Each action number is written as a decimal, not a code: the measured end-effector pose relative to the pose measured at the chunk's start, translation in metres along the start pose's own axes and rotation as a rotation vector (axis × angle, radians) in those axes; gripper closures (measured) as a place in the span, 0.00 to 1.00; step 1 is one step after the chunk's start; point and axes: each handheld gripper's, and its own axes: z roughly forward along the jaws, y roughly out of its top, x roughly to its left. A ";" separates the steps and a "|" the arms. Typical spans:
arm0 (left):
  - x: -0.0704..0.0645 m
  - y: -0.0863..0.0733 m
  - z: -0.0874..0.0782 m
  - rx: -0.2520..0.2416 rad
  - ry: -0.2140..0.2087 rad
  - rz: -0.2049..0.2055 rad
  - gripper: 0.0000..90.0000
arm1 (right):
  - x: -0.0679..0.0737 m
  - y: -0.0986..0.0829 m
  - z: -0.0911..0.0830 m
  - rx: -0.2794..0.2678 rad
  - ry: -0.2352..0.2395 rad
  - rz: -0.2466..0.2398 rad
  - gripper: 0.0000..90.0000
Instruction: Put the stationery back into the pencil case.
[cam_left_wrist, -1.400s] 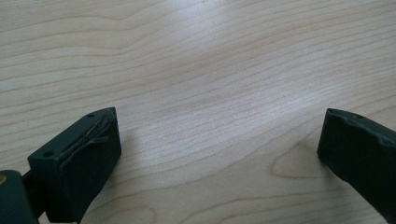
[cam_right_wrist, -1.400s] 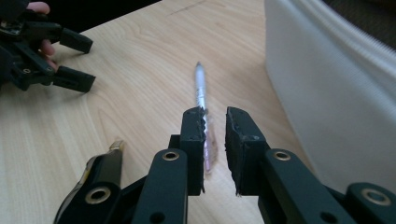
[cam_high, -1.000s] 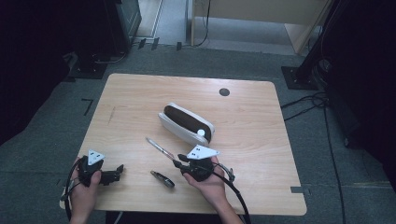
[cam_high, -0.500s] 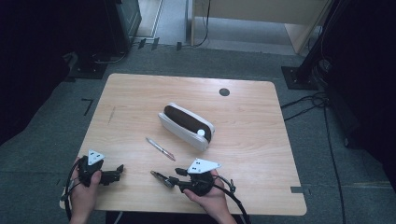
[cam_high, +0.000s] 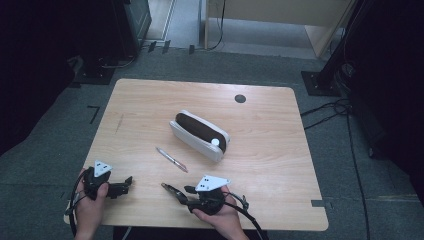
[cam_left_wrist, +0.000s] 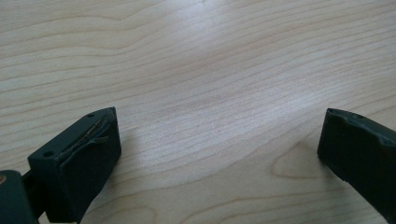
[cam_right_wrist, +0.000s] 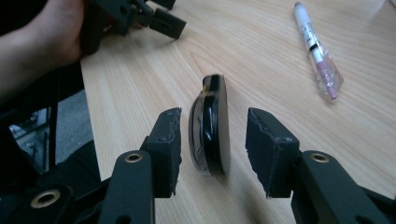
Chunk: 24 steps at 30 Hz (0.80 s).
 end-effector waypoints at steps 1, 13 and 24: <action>0.000 0.000 0.000 0.000 0.000 0.000 0.00 | 0.001 -0.001 0.002 0.009 -0.010 -0.014 0.62; 0.000 0.000 0.000 0.000 0.001 0.001 0.00 | -0.001 -0.007 0.006 0.035 -0.062 -0.014 0.82; 0.000 0.000 0.000 0.000 0.001 0.000 0.00 | -0.004 -0.006 0.000 0.019 -0.088 -0.018 0.82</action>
